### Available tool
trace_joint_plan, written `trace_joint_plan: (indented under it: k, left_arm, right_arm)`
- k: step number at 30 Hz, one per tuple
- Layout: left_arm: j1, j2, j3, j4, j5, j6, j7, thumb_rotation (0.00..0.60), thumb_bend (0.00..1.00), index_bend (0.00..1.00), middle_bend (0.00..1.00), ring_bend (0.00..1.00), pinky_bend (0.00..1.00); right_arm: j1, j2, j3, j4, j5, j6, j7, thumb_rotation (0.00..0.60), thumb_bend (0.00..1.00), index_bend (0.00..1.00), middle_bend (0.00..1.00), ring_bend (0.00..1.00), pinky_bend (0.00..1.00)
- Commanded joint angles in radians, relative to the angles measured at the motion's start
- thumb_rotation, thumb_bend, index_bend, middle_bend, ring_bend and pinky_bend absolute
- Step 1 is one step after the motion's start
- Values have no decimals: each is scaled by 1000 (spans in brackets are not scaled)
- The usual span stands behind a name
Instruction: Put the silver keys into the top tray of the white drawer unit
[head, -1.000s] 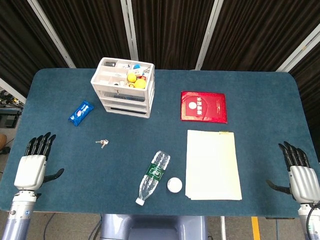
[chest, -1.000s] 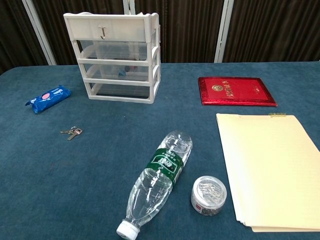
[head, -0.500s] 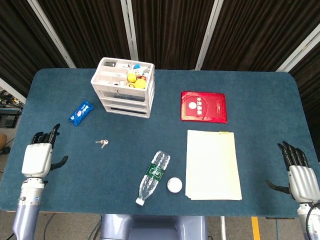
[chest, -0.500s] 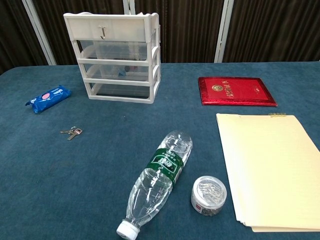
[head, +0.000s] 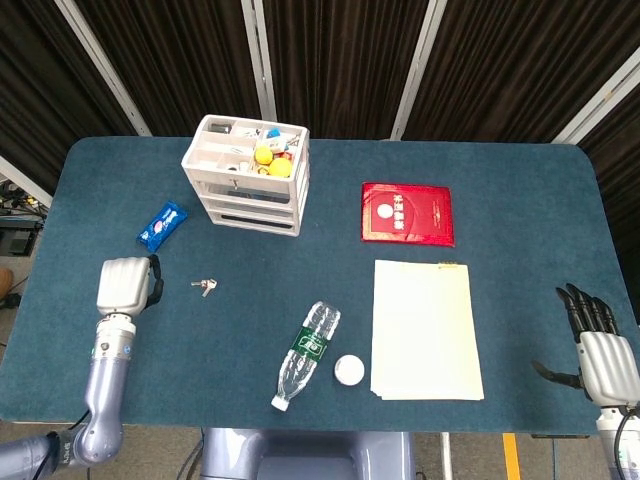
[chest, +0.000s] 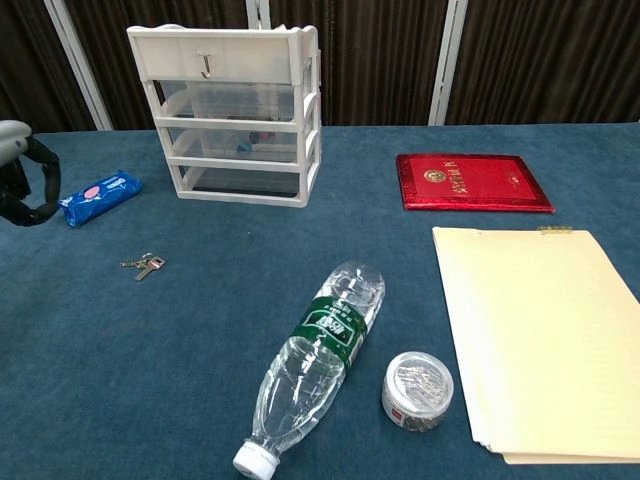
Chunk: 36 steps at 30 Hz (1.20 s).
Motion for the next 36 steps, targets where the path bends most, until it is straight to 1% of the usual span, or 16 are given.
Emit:
trace_joint_plan:
  k: [1, 4, 8, 13, 19, 24, 27, 33, 36]
  left_arm:
    - [-66, -66, -25, 47, -95, -16, 82, 600, 449, 530, 1000, 905, 764]
    - [-93, -96, -33, 69, -152, -20, 107, 600, 448, 497, 999, 903, 764]
    - [-123, -126, -49, 83, -233, -27, 128, 600, 447, 478, 998, 901, 764]
    - [-158, -162, -48, 120, -261, -30, 135, 600, 446, 487, 998, 901, 764]
    - [-187, -209, -40, 193, -247, -27, 110, 600, 448, 488, 997, 902, 764]
    - [-206, -242, -20, 256, -200, -26, 84, 600, 434, 491, 995, 901, 764]
    - [-209, -253, -16, 273, -193, -28, 71, 600, 413, 492, 994, 900, 764]
    - [-208, -262, -2, 287, -181, -26, 57, 600, 413, 506, 991, 897, 764]
    - [-207, -265, 8, 295, -171, -26, 52, 600, 395, 504, 989, 895, 764]
  right_arm:
    - [0, 1, 1, -1, 2, -1, 3, 600, 1, 0, 2, 0, 0]
    - [1, 3, 1, -2, 3, -3, 6, 600, 1, 0, 2, 0, 0]
    - [1, 4, 0, -3, 2, -5, 9, 600, 1, 0, 2, 0, 0]
    - [1, 4, 0, -3, 0, -3, 10, 600, 1, 0, 2, 0, 0]
    - [1, 4, 1, -3, 2, -2, 13, 600, 1, 0, 2, 0, 0]
    - [1, 3, 2, -3, 3, -2, 12, 600, 1, 0, 2, 0, 0]
    - [1, 3, 2, -3, 4, -2, 12, 600, 1, 0, 2, 0, 0]
    - [0, 3, 2, -3, 2, 1, 14, 600, 1, 0, 2, 0, 0]
    - [0, 3, 2, -4, 2, 2, 13, 600, 1, 0, 2, 0, 0]
